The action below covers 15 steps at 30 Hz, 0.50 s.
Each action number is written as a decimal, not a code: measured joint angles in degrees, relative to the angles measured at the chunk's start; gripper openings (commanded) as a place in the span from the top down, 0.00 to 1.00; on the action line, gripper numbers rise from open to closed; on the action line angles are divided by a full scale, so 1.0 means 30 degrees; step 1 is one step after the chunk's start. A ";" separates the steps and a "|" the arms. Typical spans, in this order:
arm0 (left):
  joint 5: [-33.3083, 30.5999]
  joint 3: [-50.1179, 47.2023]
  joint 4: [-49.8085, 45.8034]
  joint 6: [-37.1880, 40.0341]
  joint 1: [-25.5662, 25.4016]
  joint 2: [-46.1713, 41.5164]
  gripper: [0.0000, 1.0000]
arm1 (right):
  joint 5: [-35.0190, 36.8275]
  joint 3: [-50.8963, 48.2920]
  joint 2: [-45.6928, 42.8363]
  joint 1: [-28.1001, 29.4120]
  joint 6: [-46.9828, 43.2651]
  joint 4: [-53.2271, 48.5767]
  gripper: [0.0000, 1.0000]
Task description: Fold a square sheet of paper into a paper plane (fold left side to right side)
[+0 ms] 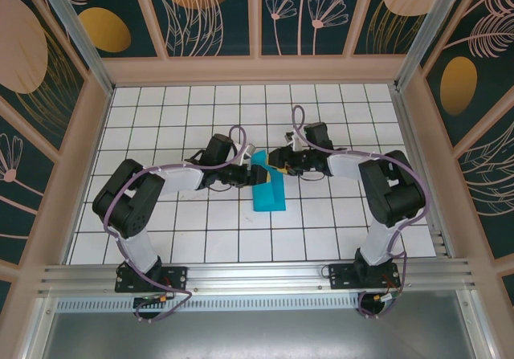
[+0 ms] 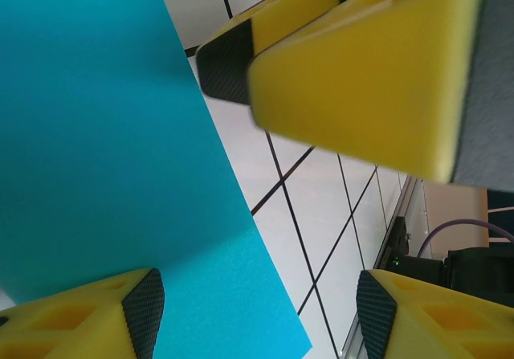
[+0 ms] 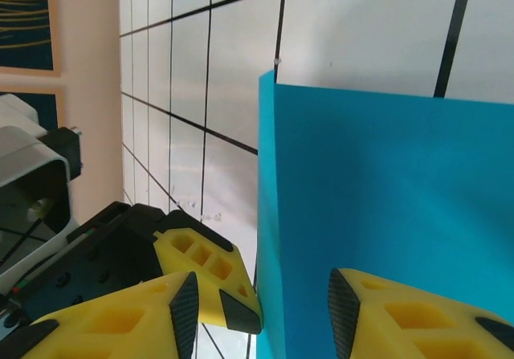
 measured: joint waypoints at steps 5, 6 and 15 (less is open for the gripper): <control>0.0000 0.0000 0.0000 0.0007 -0.0029 0.0000 0.33 | -0.0342 0.0007 0.0707 0.0248 0.0058 0.0029 0.68; 0.0000 0.0000 0.0000 0.0007 -0.0029 0.0000 0.33 | -0.0386 0.0015 0.0809 0.0284 0.0087 0.0029 0.74; -0.2084 0.0321 -0.1880 0.0794 -0.0029 -0.0678 0.32 | -0.0168 0.0306 0.0882 0.0313 -0.0539 -0.0714 0.95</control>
